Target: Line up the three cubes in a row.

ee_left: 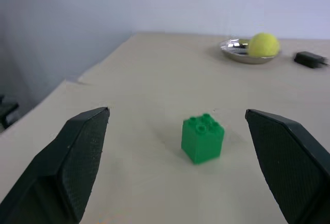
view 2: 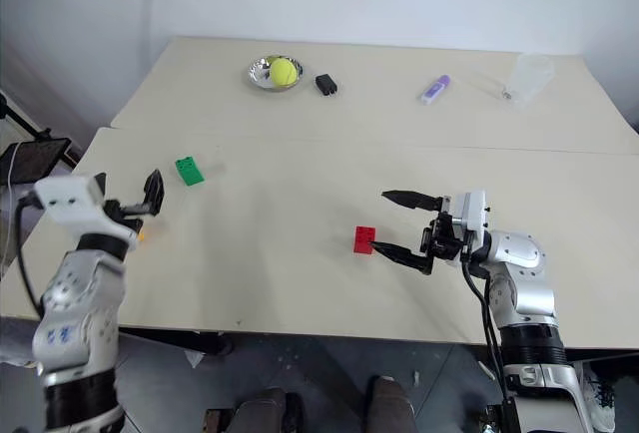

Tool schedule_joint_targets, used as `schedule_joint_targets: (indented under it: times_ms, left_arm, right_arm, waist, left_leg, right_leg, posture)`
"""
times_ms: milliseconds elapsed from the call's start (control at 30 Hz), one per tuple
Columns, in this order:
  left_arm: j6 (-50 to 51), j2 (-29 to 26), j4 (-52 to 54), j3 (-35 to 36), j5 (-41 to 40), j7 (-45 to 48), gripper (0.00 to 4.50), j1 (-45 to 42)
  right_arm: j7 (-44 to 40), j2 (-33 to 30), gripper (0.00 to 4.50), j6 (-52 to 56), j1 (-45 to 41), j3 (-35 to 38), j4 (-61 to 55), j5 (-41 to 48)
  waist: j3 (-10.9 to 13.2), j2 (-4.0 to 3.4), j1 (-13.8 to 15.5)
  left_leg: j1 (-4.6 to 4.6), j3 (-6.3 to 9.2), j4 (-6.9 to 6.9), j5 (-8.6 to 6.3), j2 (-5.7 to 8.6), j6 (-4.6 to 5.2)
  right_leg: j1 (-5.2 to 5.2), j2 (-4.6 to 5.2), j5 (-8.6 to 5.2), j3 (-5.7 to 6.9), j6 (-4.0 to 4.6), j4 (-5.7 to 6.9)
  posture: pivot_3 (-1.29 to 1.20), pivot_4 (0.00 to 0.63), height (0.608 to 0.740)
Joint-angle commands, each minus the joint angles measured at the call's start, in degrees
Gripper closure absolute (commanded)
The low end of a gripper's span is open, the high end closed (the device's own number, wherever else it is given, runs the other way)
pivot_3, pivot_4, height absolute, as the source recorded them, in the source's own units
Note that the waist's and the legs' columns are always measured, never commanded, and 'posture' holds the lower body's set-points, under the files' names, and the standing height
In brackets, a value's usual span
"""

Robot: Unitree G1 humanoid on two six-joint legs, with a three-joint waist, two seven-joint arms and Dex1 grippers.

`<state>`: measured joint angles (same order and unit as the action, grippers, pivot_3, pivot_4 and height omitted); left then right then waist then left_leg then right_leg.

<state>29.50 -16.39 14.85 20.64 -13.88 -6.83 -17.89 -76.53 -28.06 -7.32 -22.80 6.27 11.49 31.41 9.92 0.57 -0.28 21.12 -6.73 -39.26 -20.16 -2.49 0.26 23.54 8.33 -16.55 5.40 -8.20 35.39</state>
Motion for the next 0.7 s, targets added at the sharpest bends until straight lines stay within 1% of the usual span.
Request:
schedule_joint_targets:
  times_ms: [33, 133, 167, 233, 367, 433, 567, 600, 633, 700]
  left_arm:
    - [0.58, 0.29, -6.08, -3.68, 4.26, -2.07, 0.0, -4.44]
    - [-2.65, 2.74, -19.82, -5.37, 6.2, -4.81, 0.0, -13.75]
    - [-5.52, 2.9, -24.68, -6.0, 7.42, -5.36, 0.0, -16.35]
    - [-9.61, 2.68, -30.78, -6.8, 9.19, -5.68, 0.0, -19.13]
    - [-13.94, 3.07, -41.88, -6.26, 8.72, -5.02, 0.0, -23.66]
    - [-15.3, 3.13, -44.78, -6.56, 8.88, -4.88, 0.0, -24.97]
    - [-15.68, 3.45, -46.16, -6.1, 8.61, -6.11, 0.0, -25.74]
    - [-15.69, 3.73, -45.6, -6.0, 8.43, -6.3, 0.3, -25.51]
    - [-15.61, 3.93, -44.89, -6.08, 8.44, -6.43, 0.41, -25.2]
    - [-15.37, 4.23, -43.65, -6.25, 8.37, -6.26, 0.87, -24.66]
  right_arm:
    - [1.71, -0.37, 0.02, -0.25, 0.8, 1.13, -2.8, 0.05]
    - [2.77, -0.51, 0.02, 0.56, 2.42, 0.78, -5.26, 0.2]
    - [3.2, -0.55, 0.02, 0.8, 2.72, 0.65, -5.98, 0.18]
    - [3.86, -0.6, 0.02, 1.15, 3.0, 0.48, -6.82, 0.14]
    - [4.93, -0.48, 0.02, 1.79, 3.83, 0.08, -8.42, -0.05]
    - [5.37, -0.33, 0.02, 1.79, 4.29, -0.14, -9.09, -0.22]
    - [6.33, 0.02, 0.02, 1.75, 4.74, -0.28, -9.88, -0.45]
    - [6.62, 0.12, 0.0, 1.48, 4.96, -0.21, -9.96, -0.57]
    - [7.0, 0.23, 0.0, 1.2, 5.23, -0.09, -9.97, -0.68]
    - [7.3, 0.26, 0.0, 0.74, 5.79, 0.02, -9.97, -0.8]
  waist:
    - [0.0, 0.0, 0.08]
    - [0.05, 0.08, 0.54]
    - [0.05, 0.09, 1.03]
    - [0.08, 0.14, 1.18]
    - [0.08, 0.14, 0.98]
    - [0.09, 0.15, 0.95]
    - [0.1, 0.17, 1.0]
    - [0.1, 0.17, 1.0]
    - [0.1, 0.17, 1.0]
    - [0.1, 0.17, 1.09]
  left_leg:
    - [0.04, -0.11, 0.01, 0.0, -0.01, -0.01]
    - [0.14, -0.17, 0.0, 0.01, -0.05, -0.08]
    - [0.16, -0.14, -0.02, 0.03, -0.05, -0.1]
    - [0.17, -0.15, -0.12, 0.03, -0.04, -0.09]
    - [0.16, -0.21, -0.04, 0.02, -0.04, -0.07]
    - [0.17, -0.18, 0.02, 0.03, -0.04, -0.08]
    - [0.18, -0.18, 0.03, 0.03, -0.04, -0.08]
    - [0.18, -0.18, 0.03, 0.03, -0.04, -0.08]
    - [0.17, -0.17, 0.03, 0.03, -0.03, -0.09]
    - [0.17, -0.17, 0.02, 0.03, -0.04, -0.09]
  right_leg:
    - [0.01, 0.0, 0.0, 0.14, 0.0, -0.01]
    - [-0.04, -0.03, -0.02, 0.49, 0.04, -0.09]
    - [-0.07, -0.03, -0.02, 0.52, 0.04, -0.1]
    - [-0.12, -0.03, 0.0, 0.54, 0.06, -0.17]
    - [-0.15, -0.03, 0.02, 0.57, 0.04, -0.3]
    - [-0.13, -0.03, 0.02, 0.64, 0.04, -0.3]
    - [-0.14, -0.04, 0.02, 0.67, 0.03, -0.33]
    - [-0.14, -0.04, 0.02, 0.66, 0.03, -0.33]
    - [-0.14, -0.04, 0.02, 0.66, 0.03, -0.32]
    - [-0.15, -0.04, 0.02, 0.66, 0.03, -0.32]
  posture:
    - [0.0, 0.15, 0.74]
    - [0.0, 0.15, 0.74]
    - [0.0, 0.15, 0.74]
    - [0.0, 0.15, 0.74]
    - [0.0, 0.15, 0.74]
    - [0.0, 0.15, 0.74]
    - [0.0, 0.15, 0.74]
    - [0.0, 0.15, 0.74]
    - [0.0, 0.15, 0.74]
    - [0.0, 0.15, 0.74]
